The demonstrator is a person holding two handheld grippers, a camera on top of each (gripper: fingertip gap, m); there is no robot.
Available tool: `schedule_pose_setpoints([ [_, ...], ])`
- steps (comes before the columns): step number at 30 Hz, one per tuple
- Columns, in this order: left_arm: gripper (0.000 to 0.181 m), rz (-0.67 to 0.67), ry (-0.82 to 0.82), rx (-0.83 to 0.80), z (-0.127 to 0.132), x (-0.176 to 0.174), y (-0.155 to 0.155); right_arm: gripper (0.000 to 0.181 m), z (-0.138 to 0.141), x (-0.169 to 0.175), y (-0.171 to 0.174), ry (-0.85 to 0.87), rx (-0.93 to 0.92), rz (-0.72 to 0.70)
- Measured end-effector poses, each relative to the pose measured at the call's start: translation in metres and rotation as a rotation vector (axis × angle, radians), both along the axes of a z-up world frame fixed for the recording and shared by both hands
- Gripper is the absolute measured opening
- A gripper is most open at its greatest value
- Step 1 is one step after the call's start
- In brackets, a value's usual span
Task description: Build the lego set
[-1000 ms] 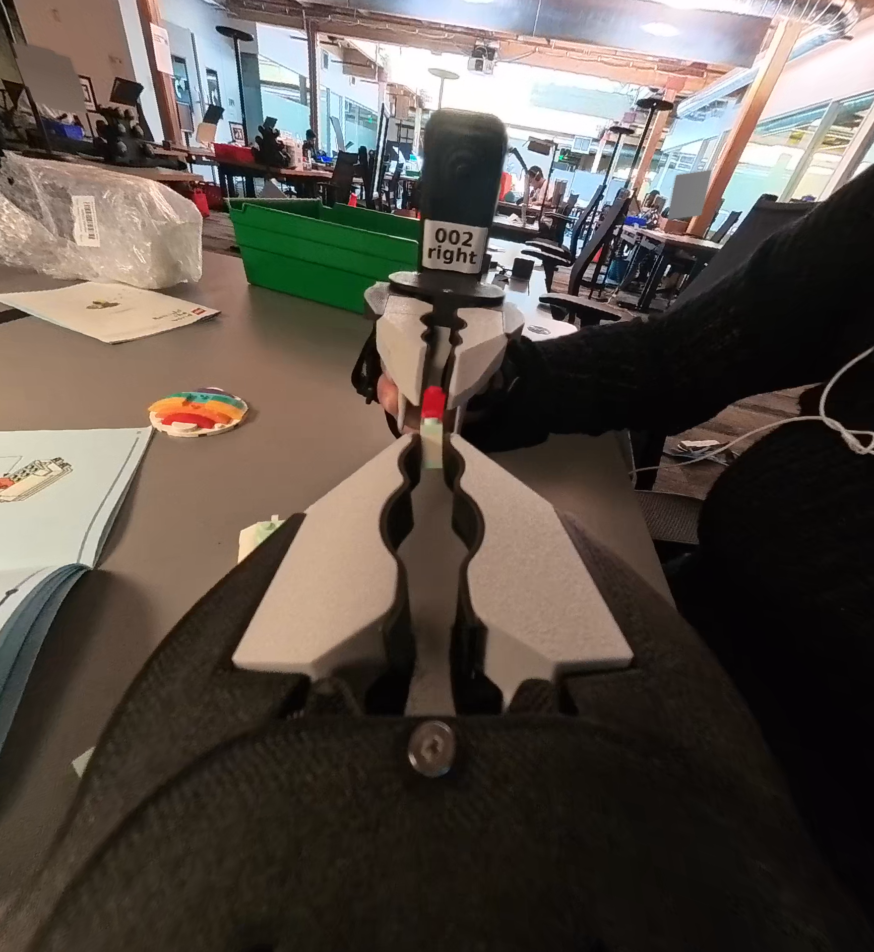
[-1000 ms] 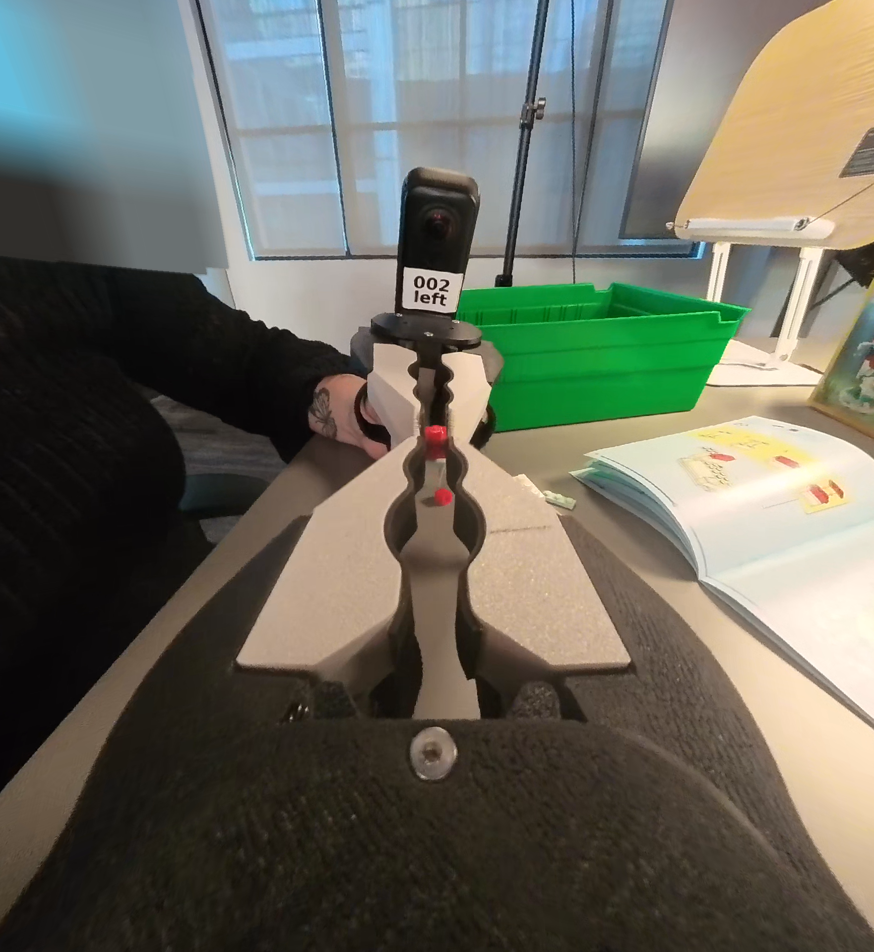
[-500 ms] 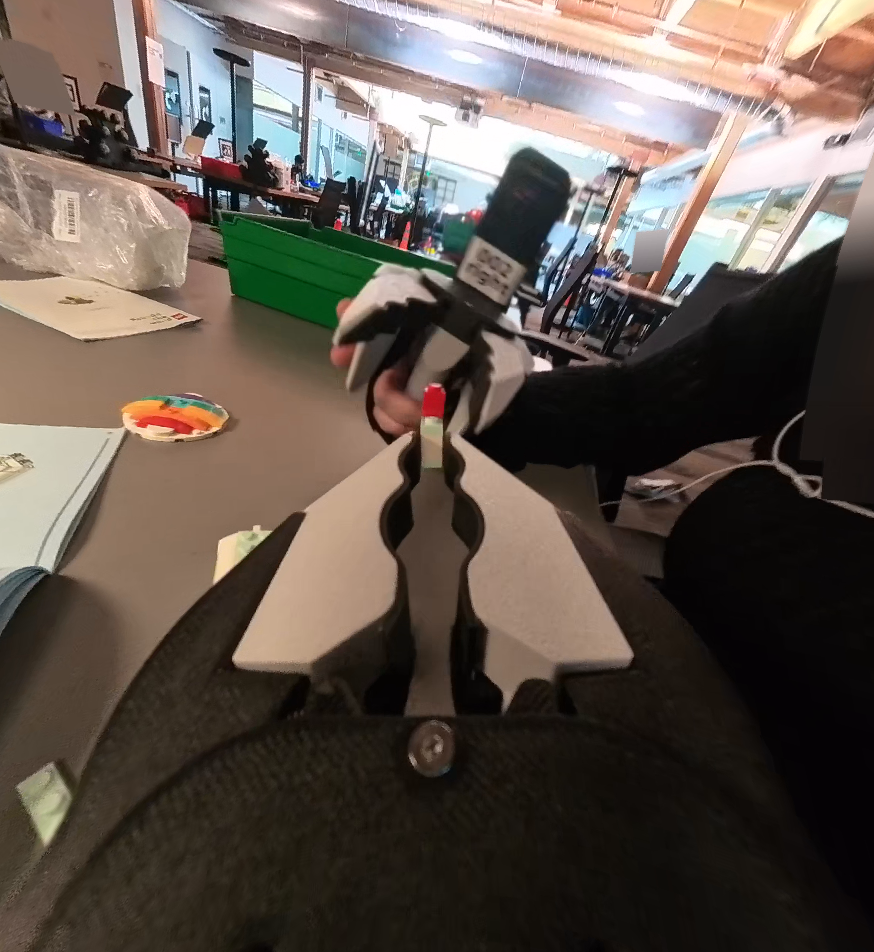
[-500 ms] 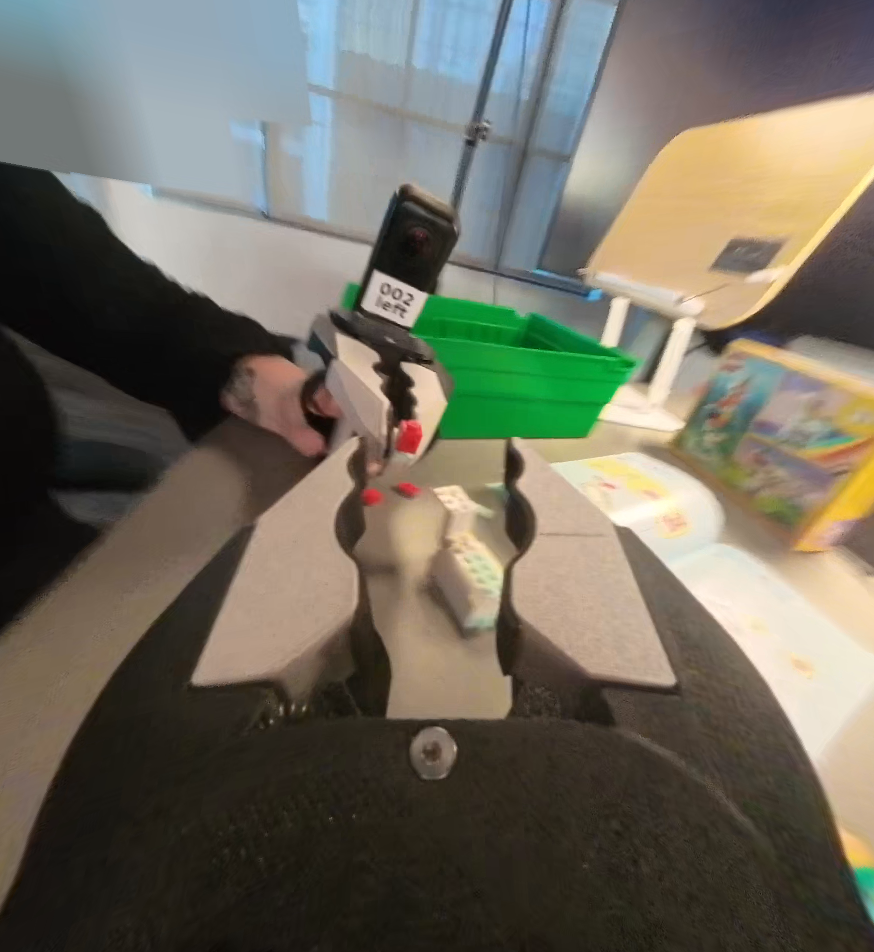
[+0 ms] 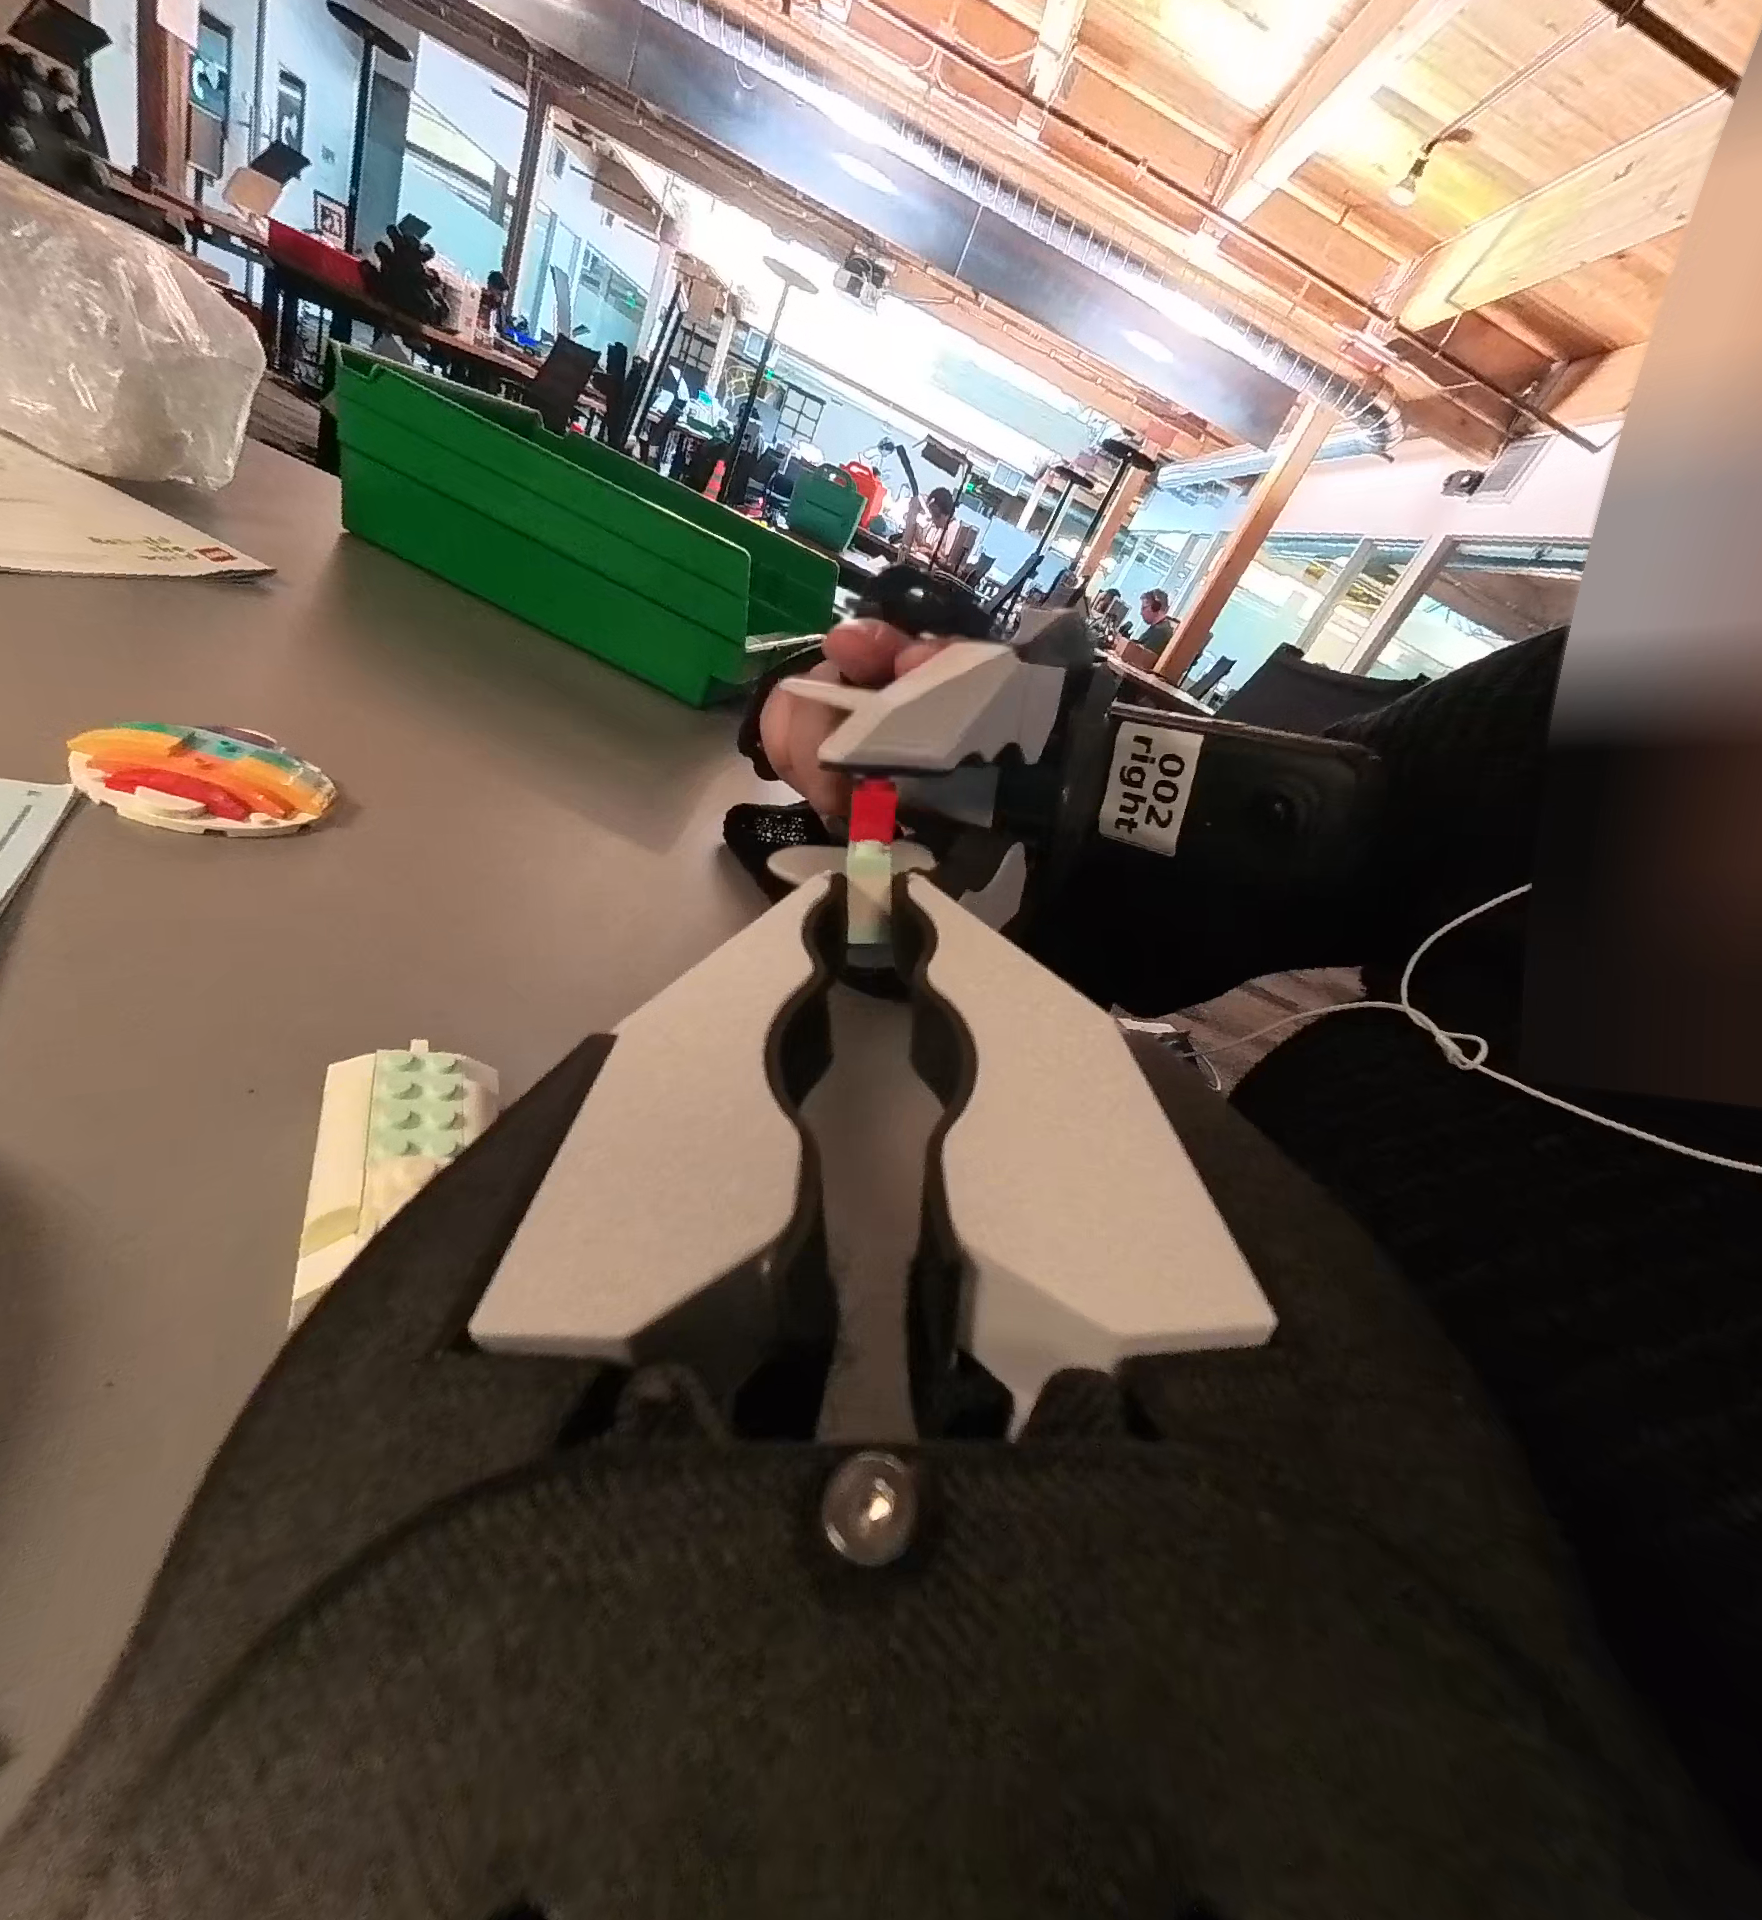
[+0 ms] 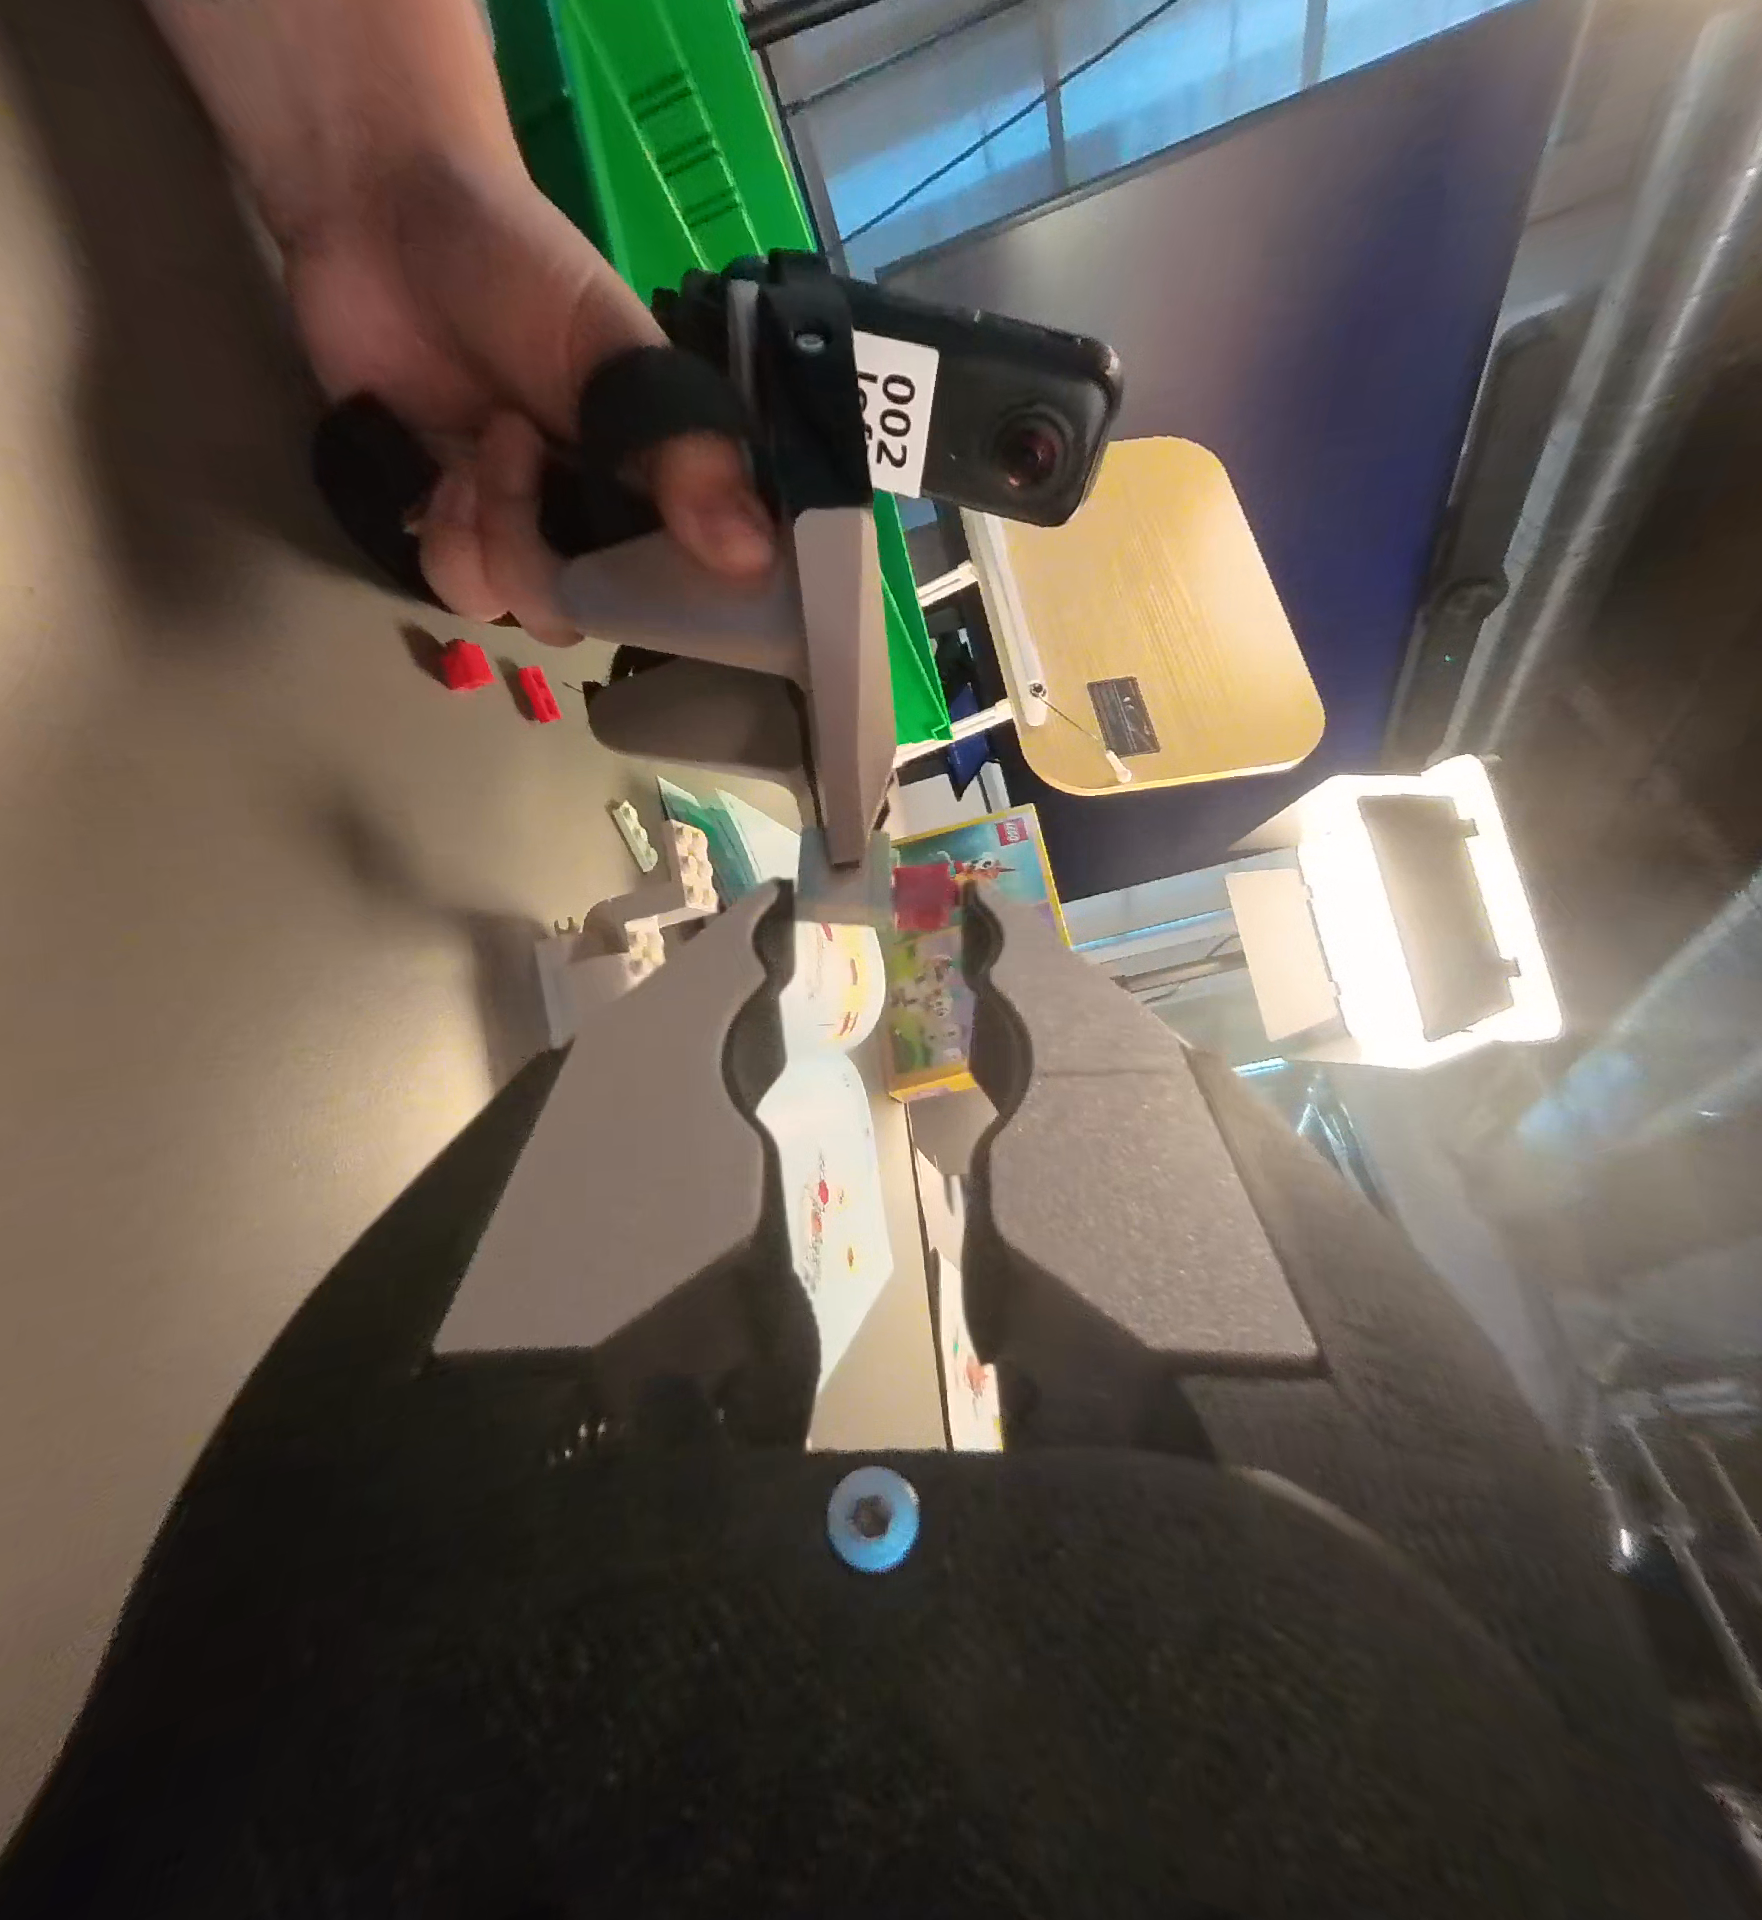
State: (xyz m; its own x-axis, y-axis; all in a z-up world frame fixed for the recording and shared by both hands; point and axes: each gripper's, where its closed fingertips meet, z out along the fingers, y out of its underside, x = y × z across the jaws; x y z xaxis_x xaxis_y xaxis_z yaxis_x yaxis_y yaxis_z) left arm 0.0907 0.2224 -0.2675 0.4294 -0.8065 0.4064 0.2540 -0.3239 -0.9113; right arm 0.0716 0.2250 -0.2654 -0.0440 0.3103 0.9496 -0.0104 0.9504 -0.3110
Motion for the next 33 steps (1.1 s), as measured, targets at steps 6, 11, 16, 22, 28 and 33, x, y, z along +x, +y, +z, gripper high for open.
schedule_pose_setpoints([
  [6, 0.006, 0.001, 0.002, -0.002, -0.001, 0.000, 0.000, 0.029, -0.001, 0.000, 0.001, -0.001, -0.005, -0.024],
  [11, 0.006, 0.006, -0.003, -0.002, 0.000, -0.002, 0.000, 0.027, 0.000, -0.001, 0.002, 0.035, 0.009, -0.048],
  [16, 0.006, 0.028, 0.010, 0.005, 0.000, -0.003, 0.001, 0.027, 0.000, -0.003, 0.003, 0.047, 0.017, -0.052],
  [22, 0.031, 0.232, 0.260, 0.147, 0.009, -0.017, 0.001, 0.028, -0.014, -0.002, 0.015, 0.061, -0.012, -0.028],
  [28, 0.039, 0.705, 0.603, 0.103, -0.007, -0.077, -0.024, 0.027, -0.038, -0.011, 0.025, -0.020, -0.012, 0.025],
  [33, 0.038, 0.693, 0.708, -0.188, -0.060, -0.088, -0.052, 0.027, -0.046, -0.017, 0.022, -0.053, 0.025, 0.093],
])
